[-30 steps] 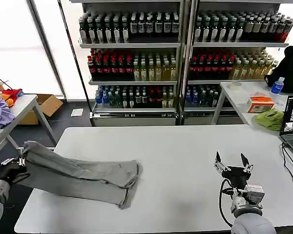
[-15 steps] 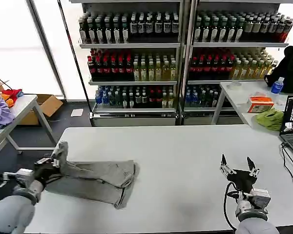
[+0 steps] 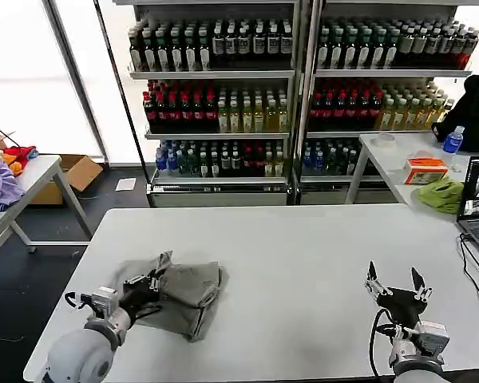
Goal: Fold and organize the clothes.
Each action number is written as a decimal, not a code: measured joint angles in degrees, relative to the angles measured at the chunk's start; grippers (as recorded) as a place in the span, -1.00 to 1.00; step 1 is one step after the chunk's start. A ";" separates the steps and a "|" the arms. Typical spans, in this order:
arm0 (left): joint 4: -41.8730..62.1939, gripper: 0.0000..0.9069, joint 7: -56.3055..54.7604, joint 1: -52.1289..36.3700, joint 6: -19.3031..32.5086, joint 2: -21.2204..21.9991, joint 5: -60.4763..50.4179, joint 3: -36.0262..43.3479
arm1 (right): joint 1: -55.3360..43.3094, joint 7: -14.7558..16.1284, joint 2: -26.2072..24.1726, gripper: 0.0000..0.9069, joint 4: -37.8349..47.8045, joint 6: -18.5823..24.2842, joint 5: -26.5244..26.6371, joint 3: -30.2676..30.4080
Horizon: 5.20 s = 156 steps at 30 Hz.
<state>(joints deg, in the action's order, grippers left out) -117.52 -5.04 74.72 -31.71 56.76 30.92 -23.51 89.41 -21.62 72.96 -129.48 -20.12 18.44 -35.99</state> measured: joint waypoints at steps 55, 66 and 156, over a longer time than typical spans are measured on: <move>-2.49 1.00 -4.14 -2.97 3.48 3.39 22.26 -0.81 | -3.45 -0.66 -1.87 1.00 2.38 -1.30 0.63 3.29; 3.73 1.00 -3.23 -1.28 5.61 2.66 13.88 -5.48 | -3.71 -0.65 -2.69 1.00 2.73 -0.99 1.19 3.94; 10.18 -1.00 4.48 2.78 5.85 -8.65 6.81 -23.53 | -4.75 -0.78 -1.46 1.00 4.38 -0.51 0.82 4.13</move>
<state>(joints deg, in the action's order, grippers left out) -107.34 -0.55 77.50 -25.85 48.11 37.73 -47.04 84.67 -22.40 71.50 -125.10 -20.63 19.25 -31.86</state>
